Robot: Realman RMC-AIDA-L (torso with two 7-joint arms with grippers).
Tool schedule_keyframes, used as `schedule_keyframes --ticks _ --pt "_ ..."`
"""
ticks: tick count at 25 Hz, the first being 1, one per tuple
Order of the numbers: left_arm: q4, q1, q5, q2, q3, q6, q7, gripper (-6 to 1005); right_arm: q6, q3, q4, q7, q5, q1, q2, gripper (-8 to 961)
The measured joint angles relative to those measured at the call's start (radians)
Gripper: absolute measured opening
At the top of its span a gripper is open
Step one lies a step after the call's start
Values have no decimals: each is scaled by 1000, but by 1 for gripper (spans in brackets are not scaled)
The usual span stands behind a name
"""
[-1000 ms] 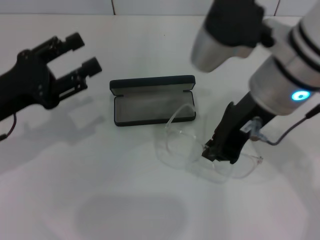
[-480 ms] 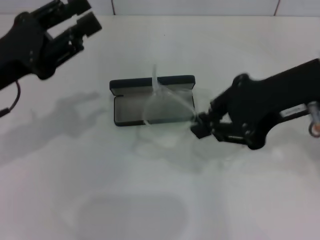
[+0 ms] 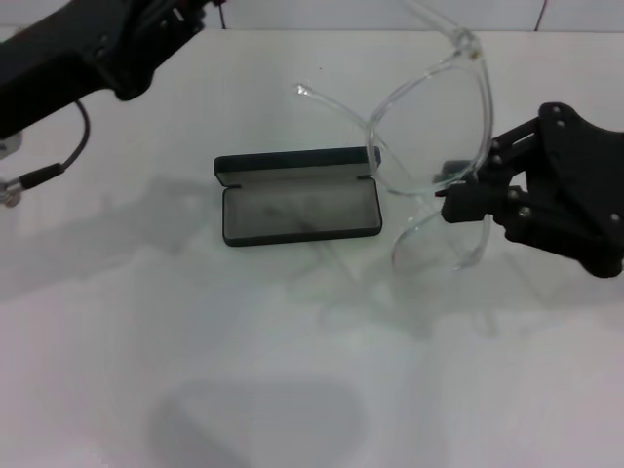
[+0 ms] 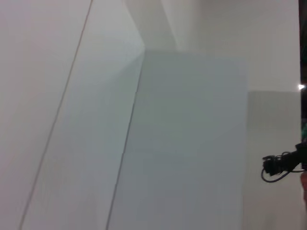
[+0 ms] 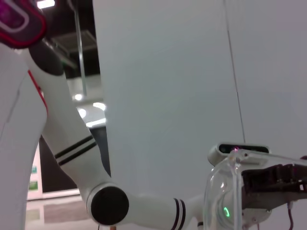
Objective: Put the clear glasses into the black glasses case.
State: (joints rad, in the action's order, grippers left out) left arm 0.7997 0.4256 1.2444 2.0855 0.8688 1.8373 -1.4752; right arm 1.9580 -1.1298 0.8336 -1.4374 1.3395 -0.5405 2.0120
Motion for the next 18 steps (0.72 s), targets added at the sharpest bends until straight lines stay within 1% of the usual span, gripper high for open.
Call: schedule_keyframes --ticks 1,6,10,14,18 --pt "1 5 3 0 4 0 -7 185 2 -3 -31 32 0 -3 2 76" --pt "-3 26 3 1 28 -2 -25 110 3 -27 -62 99 0 0 10 76" --pt "-2 32 -2 2 57 -2 -39 110 -4 -62 -89 133 2 -5 10 76" --pt "1 39 -1 2 110 -3 -50 111 -40 -105 -90 145 2 -6 11 76" --pt "-9 44 33 1 148 -12 -65 111 -55 -121 -86 146 -4 -9 12 76"
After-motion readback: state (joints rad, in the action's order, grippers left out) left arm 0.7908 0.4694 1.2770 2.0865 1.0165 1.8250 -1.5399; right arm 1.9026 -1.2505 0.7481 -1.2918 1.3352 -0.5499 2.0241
